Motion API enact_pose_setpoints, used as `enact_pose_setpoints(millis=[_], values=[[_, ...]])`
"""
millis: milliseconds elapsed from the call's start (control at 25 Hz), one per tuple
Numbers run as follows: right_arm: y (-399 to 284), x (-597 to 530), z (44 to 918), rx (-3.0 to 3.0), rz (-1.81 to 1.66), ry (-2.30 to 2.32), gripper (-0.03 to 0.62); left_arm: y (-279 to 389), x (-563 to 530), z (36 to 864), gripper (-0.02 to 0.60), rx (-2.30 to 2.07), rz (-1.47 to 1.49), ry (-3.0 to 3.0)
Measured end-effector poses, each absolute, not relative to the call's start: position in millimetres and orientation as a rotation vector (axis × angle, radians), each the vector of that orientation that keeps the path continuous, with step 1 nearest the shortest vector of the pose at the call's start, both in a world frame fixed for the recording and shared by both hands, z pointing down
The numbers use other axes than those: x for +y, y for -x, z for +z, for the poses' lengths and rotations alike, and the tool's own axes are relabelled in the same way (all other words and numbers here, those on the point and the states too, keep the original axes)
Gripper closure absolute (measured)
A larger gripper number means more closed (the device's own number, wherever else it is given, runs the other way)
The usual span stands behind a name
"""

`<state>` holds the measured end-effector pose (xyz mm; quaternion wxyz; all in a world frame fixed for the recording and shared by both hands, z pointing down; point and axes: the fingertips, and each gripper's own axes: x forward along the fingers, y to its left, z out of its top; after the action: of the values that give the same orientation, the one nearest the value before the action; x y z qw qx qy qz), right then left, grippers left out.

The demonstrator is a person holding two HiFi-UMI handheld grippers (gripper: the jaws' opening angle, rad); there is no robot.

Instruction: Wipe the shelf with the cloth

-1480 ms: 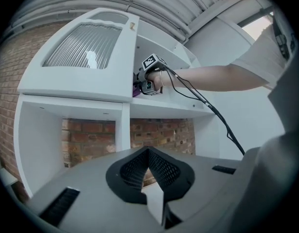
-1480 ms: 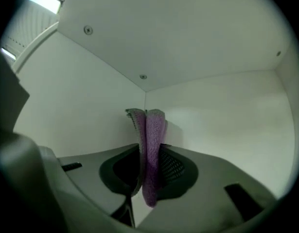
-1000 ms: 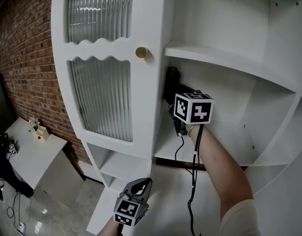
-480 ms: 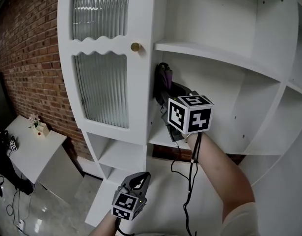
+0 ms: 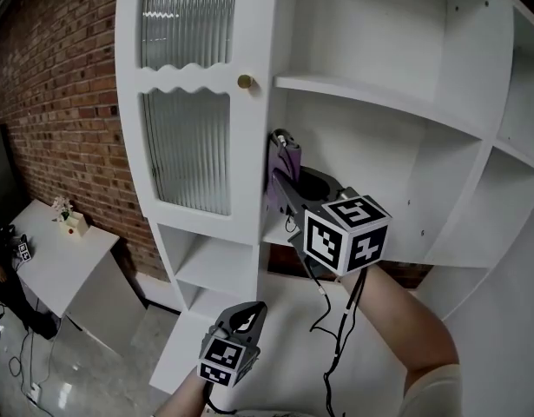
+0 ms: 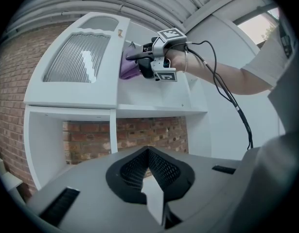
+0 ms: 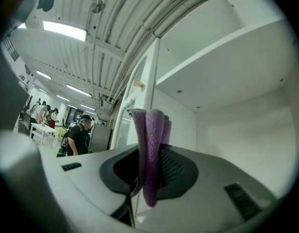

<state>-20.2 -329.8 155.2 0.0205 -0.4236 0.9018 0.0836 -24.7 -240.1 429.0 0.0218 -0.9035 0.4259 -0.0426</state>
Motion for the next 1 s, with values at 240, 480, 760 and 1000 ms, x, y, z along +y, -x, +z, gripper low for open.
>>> enact_pose_setpoints(millis=[240, 480, 760, 1000], values=[[-10, -345, 157, 2.73, 0.31, 1.459, 0.514, 24, -246, 434, 0.577, 1.329, -0.125, 2.817], [-49, -408, 179, 2.674, 0.222, 1.678, 0.514, 16, -258, 442, 0.577, 1.312, -0.128, 2.835], [-63, -490, 215, 2.704, 0.013, 1.829, 0.514, 24, -287, 469, 0.577, 1.354, -0.166, 2.866], [-55, -540, 241, 2.761, -0.038, 1.912, 0.513, 32, -311, 482, 0.577, 1.382, -0.188, 2.881]])
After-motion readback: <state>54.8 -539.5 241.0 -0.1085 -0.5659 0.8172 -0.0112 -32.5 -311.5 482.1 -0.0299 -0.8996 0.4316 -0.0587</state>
